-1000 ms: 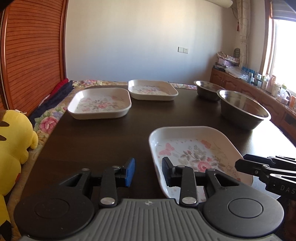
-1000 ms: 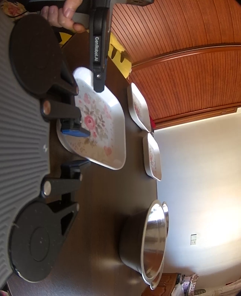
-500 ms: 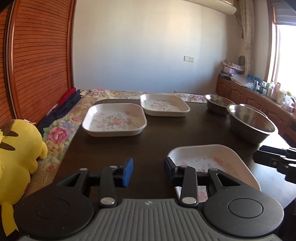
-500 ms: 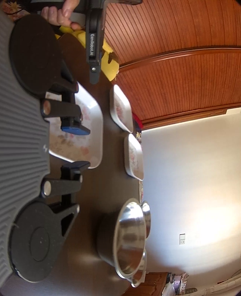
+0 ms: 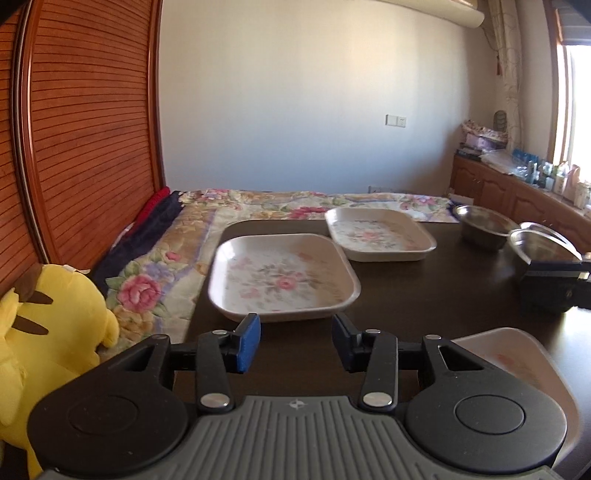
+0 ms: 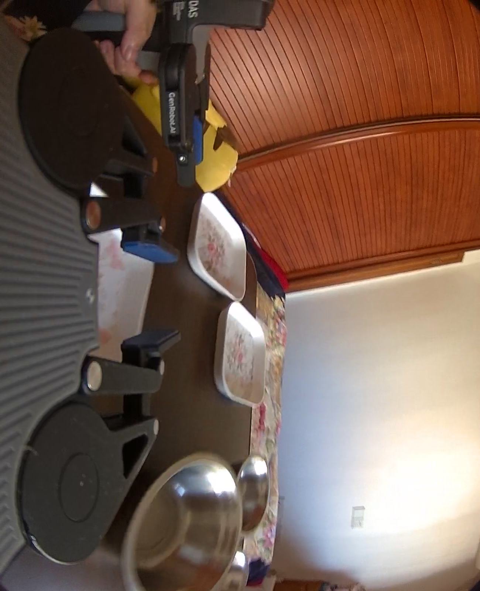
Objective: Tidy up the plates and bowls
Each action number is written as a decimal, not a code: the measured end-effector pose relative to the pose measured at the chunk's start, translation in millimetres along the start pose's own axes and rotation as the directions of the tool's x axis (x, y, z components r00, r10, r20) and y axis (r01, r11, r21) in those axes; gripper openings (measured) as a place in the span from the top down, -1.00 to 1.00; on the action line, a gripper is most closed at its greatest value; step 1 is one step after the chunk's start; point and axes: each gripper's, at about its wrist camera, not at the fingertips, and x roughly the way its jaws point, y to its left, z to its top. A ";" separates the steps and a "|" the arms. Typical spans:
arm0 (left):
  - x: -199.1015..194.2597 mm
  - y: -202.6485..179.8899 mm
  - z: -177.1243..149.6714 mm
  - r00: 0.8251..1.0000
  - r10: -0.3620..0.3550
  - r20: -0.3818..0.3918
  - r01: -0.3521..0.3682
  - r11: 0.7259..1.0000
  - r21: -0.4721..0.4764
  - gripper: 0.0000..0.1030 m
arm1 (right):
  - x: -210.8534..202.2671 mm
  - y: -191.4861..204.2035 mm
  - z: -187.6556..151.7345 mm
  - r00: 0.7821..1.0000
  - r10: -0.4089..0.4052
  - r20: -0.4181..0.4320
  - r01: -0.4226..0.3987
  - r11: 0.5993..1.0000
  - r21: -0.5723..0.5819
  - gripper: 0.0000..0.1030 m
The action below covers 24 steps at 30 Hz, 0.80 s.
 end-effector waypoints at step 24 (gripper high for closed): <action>97.8 76.4 38.4 0.995 -0.010 -0.101 0.005 0.999 -0.048 0.16 | 142.3 11.2 58.1 0.960 0.120 -0.255 -0.130 0.991 -0.025 0.17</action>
